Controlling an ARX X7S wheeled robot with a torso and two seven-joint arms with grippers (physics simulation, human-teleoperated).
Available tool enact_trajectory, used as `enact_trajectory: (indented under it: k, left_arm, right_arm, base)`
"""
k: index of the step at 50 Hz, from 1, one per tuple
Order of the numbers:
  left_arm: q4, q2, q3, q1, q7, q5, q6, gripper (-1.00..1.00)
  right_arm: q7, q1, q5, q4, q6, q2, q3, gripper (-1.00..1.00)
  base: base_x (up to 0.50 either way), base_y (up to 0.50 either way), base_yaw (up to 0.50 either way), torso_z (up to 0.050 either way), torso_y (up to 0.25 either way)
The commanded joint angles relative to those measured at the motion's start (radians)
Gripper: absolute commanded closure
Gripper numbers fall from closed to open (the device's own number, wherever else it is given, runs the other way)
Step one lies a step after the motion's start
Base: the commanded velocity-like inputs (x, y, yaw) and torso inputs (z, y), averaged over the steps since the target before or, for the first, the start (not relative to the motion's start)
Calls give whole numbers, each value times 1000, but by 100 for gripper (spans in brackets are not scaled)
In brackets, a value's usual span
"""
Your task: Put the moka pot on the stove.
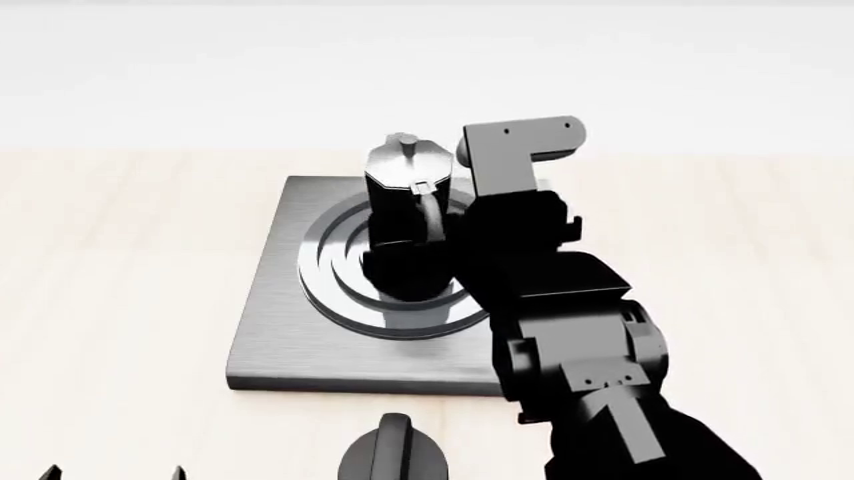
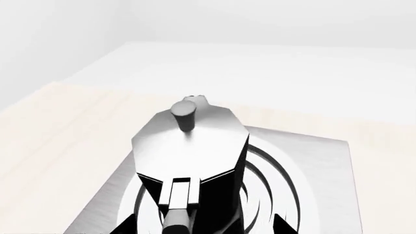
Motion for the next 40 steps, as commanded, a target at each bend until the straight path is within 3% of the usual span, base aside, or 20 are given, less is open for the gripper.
enact_trajectory:
  k: [1,7,15,23,29,40]
  left_arm:
    - [-1,17,-25,0,14,26,9,-100]
    - [-1,15,-24,3,15,27,15,-100]
    - [7,12,-23,15,11,33,25,-100]
    - [6,10,-21,20,9,36,28,-100]
    - [6,10,-17,18,8,38,26,-100]
    - [5,9,-13,22,9,42,32,-100]
  right_arm:
    - [-22,-10,-24,0,10,-19,40,-100]
    - [-22,-12,-28,0,13,-19,45,-100]
    - [-25,-6,78,0,-5,-19,-67,-100]
    - [-49,12,345,-6,-77,-19,-351,-100]
    - [-57,7,450,-4,-116,-19,-465,-100]
    - [-54,-1,458,0,-148,-19,-465,-100]
  base:
    - [0,0,0,0,0]
    - [0,0,0,0,0]
    - [0,0,0,0,0]
    - [0,0,0,0,0]
    - [0,0,0,0,0]
    - [0,0,0,0,0]
